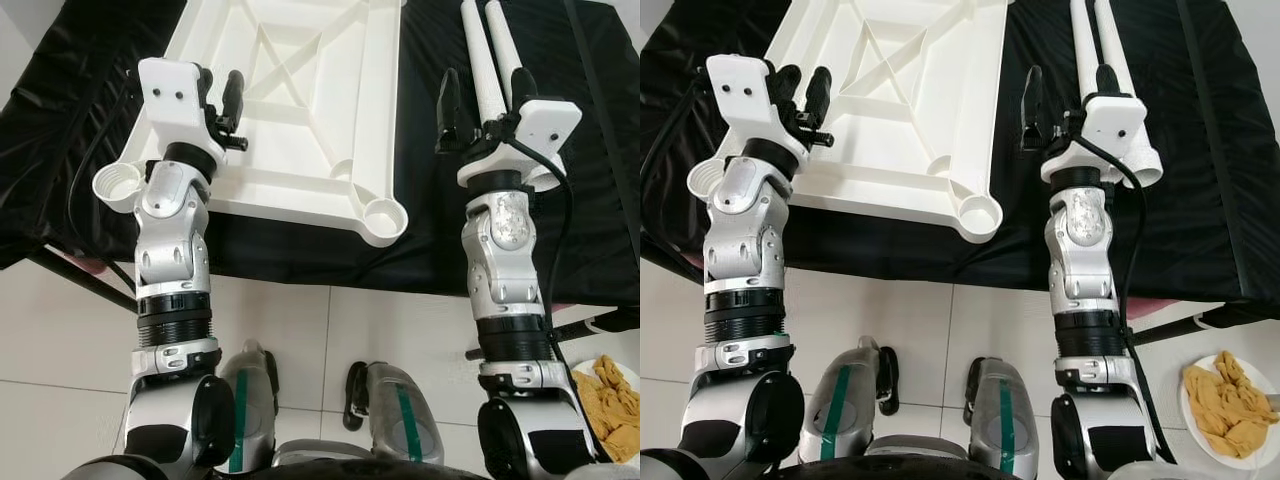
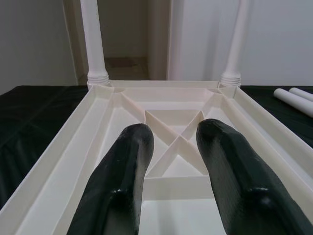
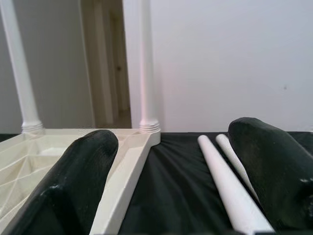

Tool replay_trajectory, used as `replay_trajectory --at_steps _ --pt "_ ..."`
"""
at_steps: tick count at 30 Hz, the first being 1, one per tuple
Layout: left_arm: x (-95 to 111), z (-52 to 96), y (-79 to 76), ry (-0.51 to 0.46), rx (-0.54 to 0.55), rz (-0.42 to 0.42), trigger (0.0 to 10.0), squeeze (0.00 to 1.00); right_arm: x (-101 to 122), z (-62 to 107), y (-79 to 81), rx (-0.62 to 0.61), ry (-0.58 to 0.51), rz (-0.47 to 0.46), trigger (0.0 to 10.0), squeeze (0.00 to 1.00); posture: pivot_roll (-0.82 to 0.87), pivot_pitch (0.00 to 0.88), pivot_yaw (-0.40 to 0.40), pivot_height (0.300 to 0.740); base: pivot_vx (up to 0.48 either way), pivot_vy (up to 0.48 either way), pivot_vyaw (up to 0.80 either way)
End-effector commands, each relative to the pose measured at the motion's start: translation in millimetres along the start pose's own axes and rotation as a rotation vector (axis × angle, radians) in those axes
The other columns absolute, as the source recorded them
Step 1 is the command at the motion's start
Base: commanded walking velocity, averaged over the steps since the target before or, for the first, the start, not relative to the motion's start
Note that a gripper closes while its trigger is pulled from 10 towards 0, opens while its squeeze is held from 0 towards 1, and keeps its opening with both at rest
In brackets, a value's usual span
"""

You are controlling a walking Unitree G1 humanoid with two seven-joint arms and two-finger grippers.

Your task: Building children table

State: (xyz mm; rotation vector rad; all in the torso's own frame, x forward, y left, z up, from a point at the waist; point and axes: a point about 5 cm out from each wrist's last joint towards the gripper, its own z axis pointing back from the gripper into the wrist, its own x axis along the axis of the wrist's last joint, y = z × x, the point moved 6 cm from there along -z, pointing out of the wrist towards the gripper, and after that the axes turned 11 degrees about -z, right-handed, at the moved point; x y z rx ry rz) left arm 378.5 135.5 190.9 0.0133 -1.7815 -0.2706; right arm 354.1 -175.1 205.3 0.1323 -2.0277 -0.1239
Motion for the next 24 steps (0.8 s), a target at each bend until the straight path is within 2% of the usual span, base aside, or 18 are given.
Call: replay_trajectory --at_steps 1,7,11,16,18,21,24 --pt "-9.4 -0.5 20.1 0.036 0.184 -0.016 10.0 0.00 -7.8 7.6 -10.6 -0.013 0.017 0.025 10.0 0.00 -0.01 0.000 0.065 0.740 0.000 0.000 0.00" --pt "-12.1 -2.0 19.4 0.032 0.181 -0.007 10.0 0.00 -12.0 10.3 -16.8 -0.023 0.024 0.040 10.0 0.00 -0.01 0.000 0.073 0.740 0.000 0.000 0.00" --pt "-18.5 1.2 20.9 0.008 0.182 -0.042 10.0 0.00 -22.5 17.1 -25.6 -0.062 0.043 0.050 10.0 0.00 -0.01 0.000 0.086 0.740 0.000 0.000 0.00" --pt "-24.7 5.3 21.0 0.008 0.180 -0.056 10.0 0.00 -29.6 22.9 -25.5 -0.067 0.064 0.051 10.0 0.00 0.00 0.000 0.077 0.740 0.000 0.000 0.00" --pt "-32.6 10.9 17.2 0.010 0.156 -0.034 10.0 0.00 -40.3 28.9 -22.9 -0.065 0.097 0.046 10.0 0.00 0.01 0.000 0.064 0.740 0.000 0.000 0.00" --pt "-35.1 12.8 16.4 0.009 0.152 -0.024 10.0 0.00 -44.1 30.8 -21.9 -0.065 0.108 0.044 10.0 0.00 0.01 0.000 0.064 0.740 0.000 0.000 0.00" --pt "-42.6 20.6 18.2 0.021 0.167 -0.024 10.0 0.00 -51.5 32.8 -15.7 -0.043 0.128 0.036 10.0 0.00 0.04 0.000 0.031 0.740 0.000 0.000 0.00"
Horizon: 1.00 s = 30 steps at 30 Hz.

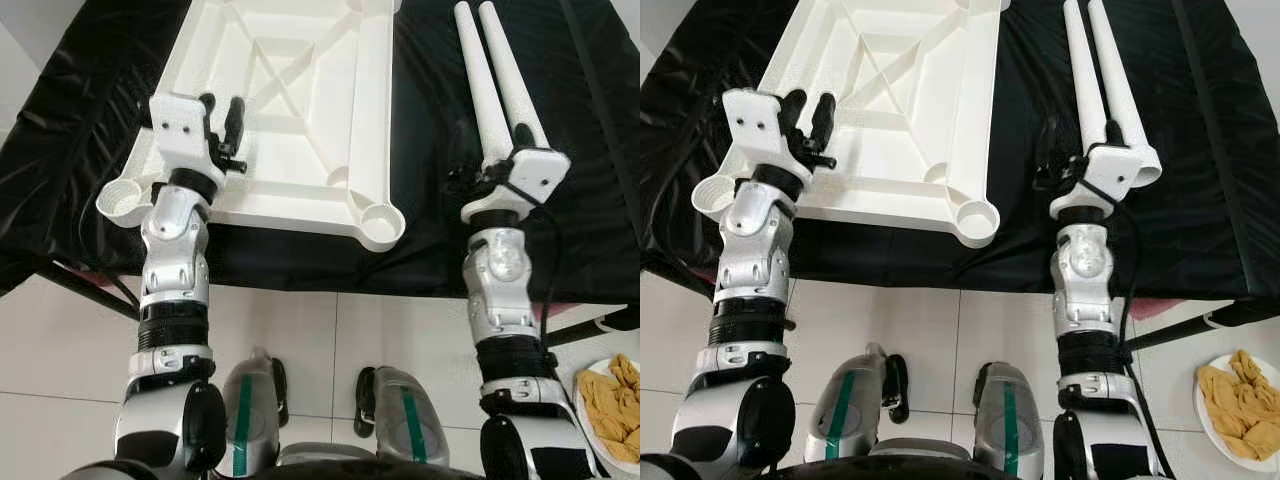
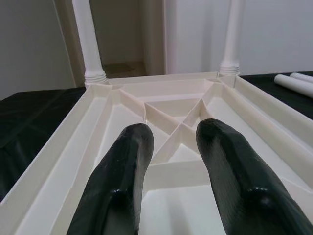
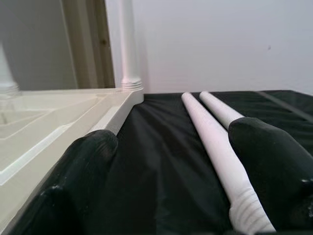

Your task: Building children table

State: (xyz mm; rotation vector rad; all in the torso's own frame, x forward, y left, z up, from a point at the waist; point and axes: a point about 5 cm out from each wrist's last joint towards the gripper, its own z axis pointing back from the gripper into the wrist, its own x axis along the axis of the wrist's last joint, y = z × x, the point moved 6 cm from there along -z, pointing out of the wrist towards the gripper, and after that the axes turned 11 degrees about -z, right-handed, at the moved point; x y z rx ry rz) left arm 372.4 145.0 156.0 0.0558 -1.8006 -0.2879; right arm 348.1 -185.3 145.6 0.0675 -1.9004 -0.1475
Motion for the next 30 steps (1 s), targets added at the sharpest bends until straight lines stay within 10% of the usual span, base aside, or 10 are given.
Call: replay_trajectory --at_steps 1,30 --pt "-9.5 6.0 16.2 0.041 0.154 0.014 10.0 0.00 -2.9 1.1 2.9 0.013 0.004 0.002 10.0 0.00 0.04 0.000 0.031 0.740 0.000 0.000 0.00" --pt "13.8 4.4 19.8 -0.050 0.148 -0.064 10.0 0.00 25.3 -16.6 -9.3 0.006 -0.093 0.032 10.0 0.00 0.05 0.000 0.011 0.740 0.000 0.000 0.00"
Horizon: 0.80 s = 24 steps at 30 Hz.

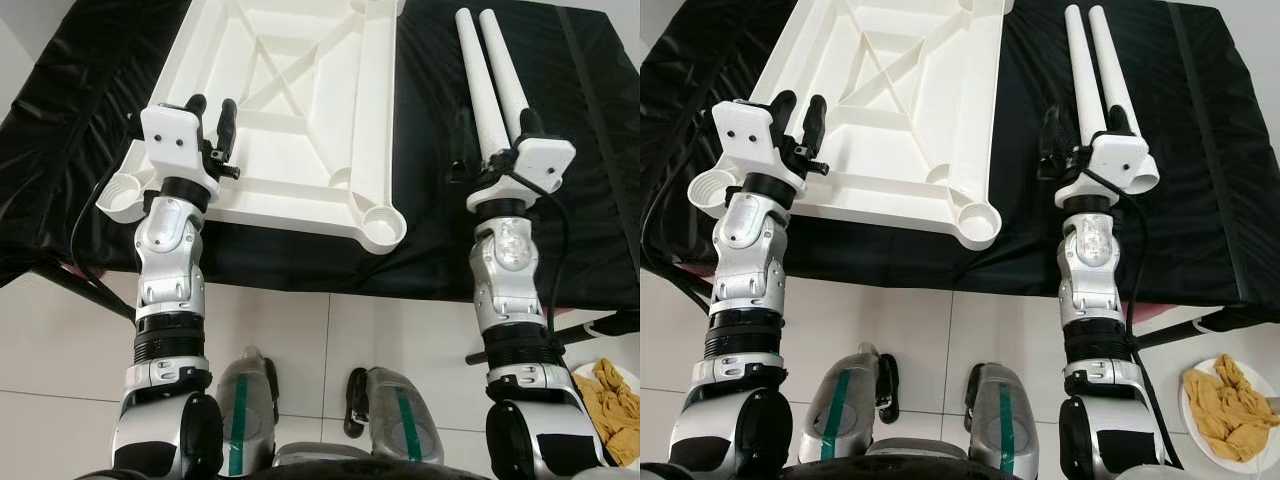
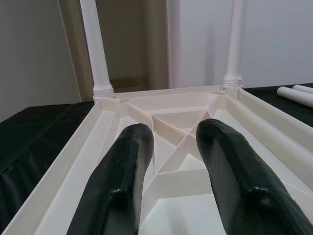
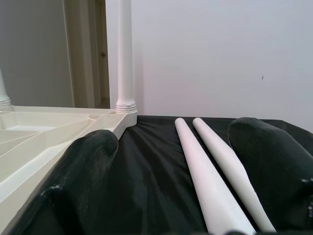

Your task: Building children table

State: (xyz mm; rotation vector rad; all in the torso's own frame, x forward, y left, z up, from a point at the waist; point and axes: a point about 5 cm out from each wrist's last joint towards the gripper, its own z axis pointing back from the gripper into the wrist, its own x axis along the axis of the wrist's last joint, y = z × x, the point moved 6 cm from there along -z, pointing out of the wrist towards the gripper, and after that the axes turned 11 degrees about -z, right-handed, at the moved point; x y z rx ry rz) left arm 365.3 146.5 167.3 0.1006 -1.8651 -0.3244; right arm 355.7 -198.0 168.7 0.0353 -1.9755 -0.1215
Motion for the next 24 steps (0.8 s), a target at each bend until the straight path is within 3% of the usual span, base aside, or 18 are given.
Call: replay_trajectory --at_steps 1,9,14,17,20,24 --pt "1.3 -0.6 17.0 0.016 0.139 -0.016 10.0 0.00 4.8 -1.2 -0.2 -0.002 -0.020 -0.002 10.0 0.00 0.05 0.000 0.011 0.740 0.000 0.000 0.00" --pt "5.1 -1.9 13.6 0.006 0.118 -0.018 10.0 0.00 7.1 -1.0 0.6 -0.014 -0.027 -0.012 10.0 0.00 0.05 0.000 0.015 0.740 0.000 0.000 0.00" --pt "8.5 -3.8 12.0 0.000 0.106 -0.027 10.0 0.00 9.7 -5.4 -8.3 -0.064 -0.025 -0.013 10.0 0.00 0.05 0.000 0.014 0.740 0.000 0.000 0.00" --pt "15.6 -8.1 -0.5 -0.015 0.033 -0.043 10.0 0.00 12.6 -12.6 -32.5 -0.177 -0.015 0.009 10.0 0.00 0.04 0.000 0.013 0.740 0.000 0.000 0.00" --pt "18.1 -9.4 -5.2 -0.018 0.009 -0.053 10.0 0.00 12.9 -13.9 -41.5 -0.222 -0.009 0.007 10.0 0.00 0.04 0.000 0.012 0.740 0.000 0.000 0.00" --pt "24.3 -12.3 -15.4 -0.022 -0.044 -0.053 10.0 0.00 9.6 -11.4 -78.9 -0.443 0.032 -0.033 10.0 0.00 0.04 0.000 0.016 0.740 0.000 0.000 0.00"
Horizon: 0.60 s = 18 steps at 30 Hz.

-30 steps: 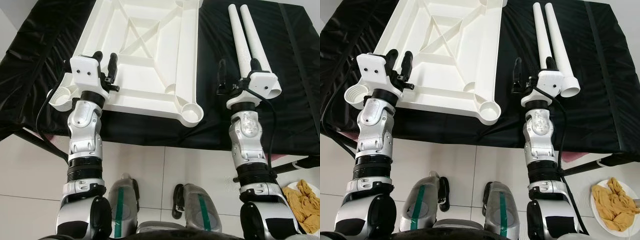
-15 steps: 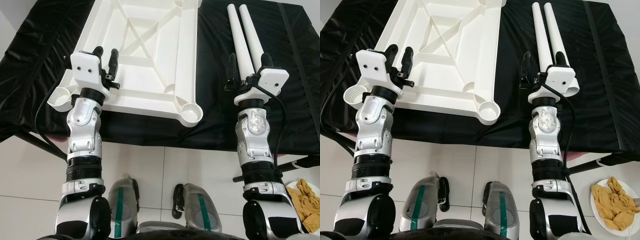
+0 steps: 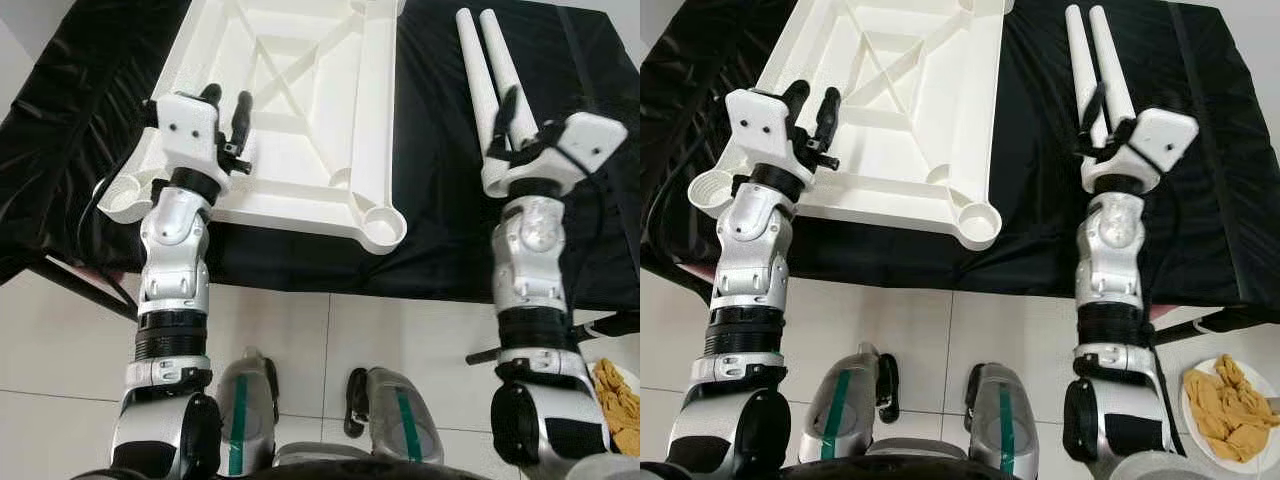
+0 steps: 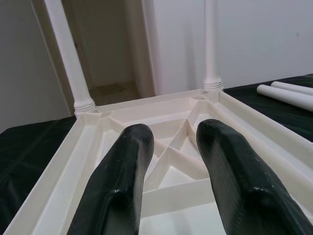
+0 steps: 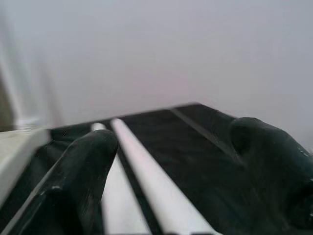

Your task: Building children table

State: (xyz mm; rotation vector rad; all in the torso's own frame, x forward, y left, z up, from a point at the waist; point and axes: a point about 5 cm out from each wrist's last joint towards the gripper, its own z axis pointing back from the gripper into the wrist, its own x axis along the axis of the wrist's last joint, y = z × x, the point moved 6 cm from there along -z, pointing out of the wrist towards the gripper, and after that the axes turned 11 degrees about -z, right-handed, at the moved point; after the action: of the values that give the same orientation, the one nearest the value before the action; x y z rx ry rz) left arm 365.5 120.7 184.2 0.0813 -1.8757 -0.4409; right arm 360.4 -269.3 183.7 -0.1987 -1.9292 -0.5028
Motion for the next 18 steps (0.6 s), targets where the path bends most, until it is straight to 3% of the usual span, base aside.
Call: replay_trajectory --at_steps 1,6,9,13,18 --pt "2.6 -2.6 5.1 0.007 0.043 -0.006 10.0 0.00 -7.9 0.0 -10.6 -0.064 0.041 -0.012 10.0 0.00 0.04 0.000 0.016 0.740 0.000 0.000 0.00" --pt "1.9 -2.6 3.8 0.016 0.034 -0.005 10.0 0.00 -17.4 0.7 -25.5 -0.152 0.102 -0.047 10.0 0.00 0.04 0.000 0.019 0.740 0.000 0.000 0.00" --pt "0.7 -2.4 0.0 0.029 0.019 0.002 10.0 0.00 -34.7 5.1 -40.6 -0.247 0.205 -0.133 10.0 0.00 0.03 0.000 0.026 0.740 0.000 0.000 0.00" --pt "1.1 -2.5 -2.7 0.034 0.009 0.010 10.0 0.00 -41.5 6.5 -44.4 -0.281 0.252 -0.147 10.0 0.00 0.03 0.000 0.029 0.740 0.000 0.000 0.00" --pt "1.7 -3.6 -5.9 0.046 -0.003 0.005 10.0 0.00 -50.9 4.8 -36.4 -0.275 0.324 -0.210 10.0 0.00 0.03 0.000 0.034 0.740 0.000 0.000 0.00"
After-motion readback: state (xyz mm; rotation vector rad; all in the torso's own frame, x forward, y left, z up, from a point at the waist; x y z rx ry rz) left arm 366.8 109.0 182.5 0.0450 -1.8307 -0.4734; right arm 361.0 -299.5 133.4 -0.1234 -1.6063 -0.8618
